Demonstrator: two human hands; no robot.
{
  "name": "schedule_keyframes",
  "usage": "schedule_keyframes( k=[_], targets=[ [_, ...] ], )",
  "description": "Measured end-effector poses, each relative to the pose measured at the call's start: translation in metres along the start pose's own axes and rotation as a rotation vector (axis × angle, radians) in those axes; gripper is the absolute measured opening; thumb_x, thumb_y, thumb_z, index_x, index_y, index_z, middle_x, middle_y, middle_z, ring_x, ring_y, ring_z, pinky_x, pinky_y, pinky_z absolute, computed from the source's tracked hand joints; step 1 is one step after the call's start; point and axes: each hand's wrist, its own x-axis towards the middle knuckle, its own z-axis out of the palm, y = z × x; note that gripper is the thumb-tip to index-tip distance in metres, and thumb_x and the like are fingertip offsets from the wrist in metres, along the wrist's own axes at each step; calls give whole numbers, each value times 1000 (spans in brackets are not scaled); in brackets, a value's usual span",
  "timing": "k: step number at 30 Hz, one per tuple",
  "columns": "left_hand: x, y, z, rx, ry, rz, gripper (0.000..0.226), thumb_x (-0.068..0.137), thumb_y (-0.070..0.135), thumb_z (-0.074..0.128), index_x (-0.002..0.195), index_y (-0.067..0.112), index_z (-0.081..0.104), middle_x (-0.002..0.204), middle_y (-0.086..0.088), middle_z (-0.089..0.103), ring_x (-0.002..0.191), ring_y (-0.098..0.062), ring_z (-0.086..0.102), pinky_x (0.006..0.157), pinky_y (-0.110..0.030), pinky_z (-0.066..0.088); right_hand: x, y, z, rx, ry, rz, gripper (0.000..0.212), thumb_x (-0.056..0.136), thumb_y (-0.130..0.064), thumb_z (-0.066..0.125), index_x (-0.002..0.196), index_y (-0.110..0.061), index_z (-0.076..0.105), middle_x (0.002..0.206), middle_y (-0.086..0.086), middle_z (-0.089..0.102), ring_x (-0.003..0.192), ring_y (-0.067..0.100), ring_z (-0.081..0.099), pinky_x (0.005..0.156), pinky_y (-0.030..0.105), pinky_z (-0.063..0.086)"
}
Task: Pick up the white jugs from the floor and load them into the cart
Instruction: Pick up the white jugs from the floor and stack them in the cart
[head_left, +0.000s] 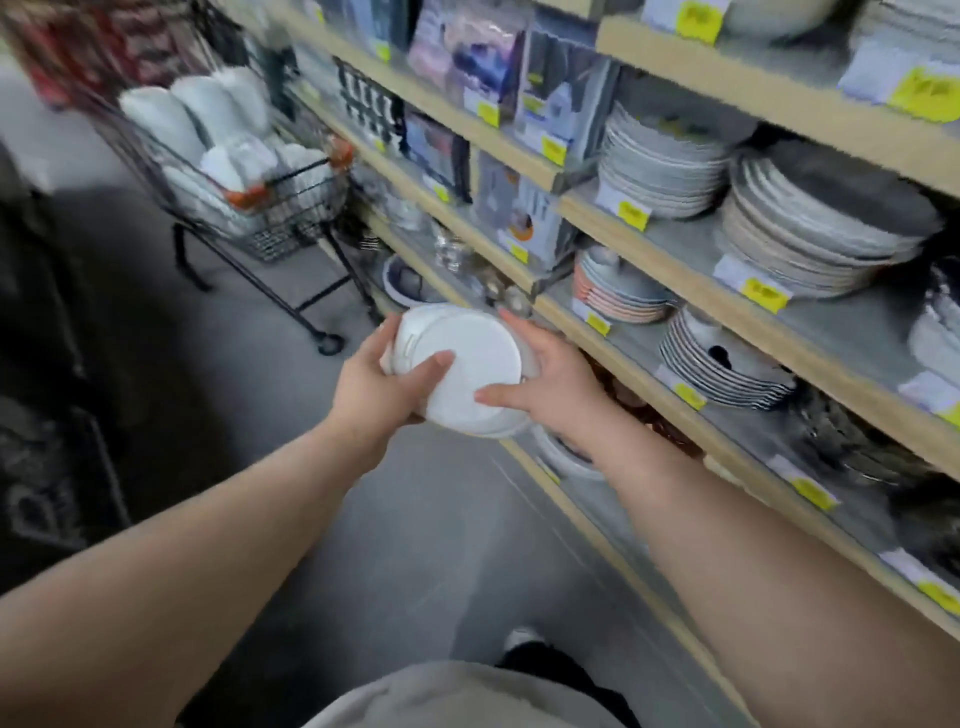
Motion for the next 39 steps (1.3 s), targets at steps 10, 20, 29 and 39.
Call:
schedule_keyframes(
  k=[10, 20, 29, 39],
  targets=[
    [140, 42, -134, -103, 458, 47, 93, 60, 40, 89, 141, 37, 45, 136, 7, 52, 109, -22, 63, 68, -47, 61, 224, -70, 128, -29, -416, -146, 93, 61, -16, 90, 140, -39, 46, 136, -11, 53, 126, 13, 50, 108, 39, 43],
    [261, 99, -258, -90, 790, 100, 85, 72, 37, 84, 145, 35, 40, 136, 11, 48, 116, -19, 56, 76, -44, 61, 406, -163, 263, -71, -704, -336, 93, 62, -11, 90, 142, -28, 47, 136, -12, 53, 126, 8, 48, 112, 30, 36],
    [395, 141, -411, -36, 761, 106, 85, 75, 34, 82, 147, 33, 38, 140, 9, 46, 116, -20, 56, 73, -44, 61, 536, -219, 401, -16, -671, -331, 91, 63, -12, 89, 141, -32, 47, 132, -13, 53, 123, 6, 48, 106, 26, 40],
    [576, 197, -514, 81, 550, 113, 93, 65, 51, 83, 144, 38, 38, 140, 10, 49, 121, -19, 55, 85, -47, 58, 678, -274, 463, 7, -475, -219, 86, 68, -12, 86, 141, -34, 46, 125, -17, 51, 121, 6, 45, 100, 23, 41]
  ],
)
